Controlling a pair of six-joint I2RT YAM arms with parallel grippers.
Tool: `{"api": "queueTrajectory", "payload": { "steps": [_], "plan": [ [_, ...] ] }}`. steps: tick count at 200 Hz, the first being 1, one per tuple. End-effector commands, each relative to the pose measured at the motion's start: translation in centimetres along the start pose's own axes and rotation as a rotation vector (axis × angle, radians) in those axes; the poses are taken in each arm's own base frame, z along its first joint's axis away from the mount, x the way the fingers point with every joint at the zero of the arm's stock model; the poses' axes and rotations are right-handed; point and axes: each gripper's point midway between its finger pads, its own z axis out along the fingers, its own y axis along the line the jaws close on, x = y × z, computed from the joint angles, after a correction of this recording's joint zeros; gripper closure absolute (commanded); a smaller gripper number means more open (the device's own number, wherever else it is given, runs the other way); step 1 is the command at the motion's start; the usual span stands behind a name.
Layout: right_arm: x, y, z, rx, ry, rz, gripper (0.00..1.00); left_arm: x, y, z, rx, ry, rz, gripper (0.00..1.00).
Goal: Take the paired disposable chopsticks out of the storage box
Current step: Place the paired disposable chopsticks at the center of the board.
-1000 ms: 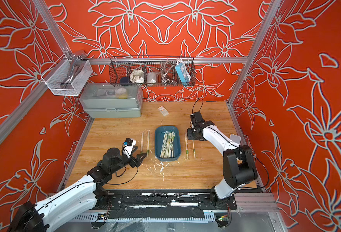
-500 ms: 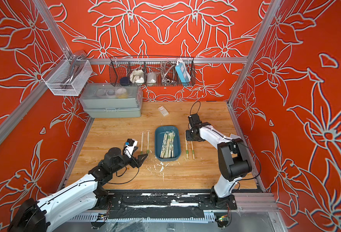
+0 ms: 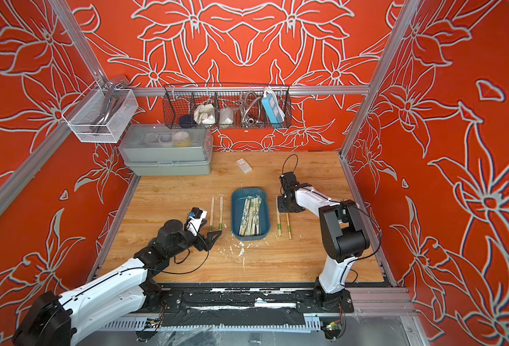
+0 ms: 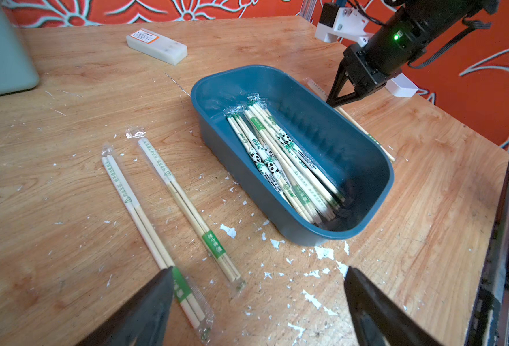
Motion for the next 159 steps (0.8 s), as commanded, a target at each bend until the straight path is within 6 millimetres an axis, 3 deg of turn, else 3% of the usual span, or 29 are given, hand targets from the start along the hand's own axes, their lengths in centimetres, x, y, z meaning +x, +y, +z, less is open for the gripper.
{"api": "queueTrajectory", "payload": {
  "steps": [1, 100, 159],
  "plan": [
    [-0.9, -0.5, 0.1, 0.028, -0.015, 0.013, 0.92, -0.9, -0.4, 0.0, 0.012, -0.025, 0.019, 0.11],
    [-2.0, -0.7, 0.5, 0.049, -0.016, 0.014, 0.92, -0.9, -0.5, 0.2, 0.015, -0.013, 0.023, 0.10],
    [-1.8, -0.8, 0.7, 0.052, -0.008, 0.015, 0.86, -0.7, -0.6, 0.4, 0.017, -0.003, 0.023, 0.09]
  ]
}}
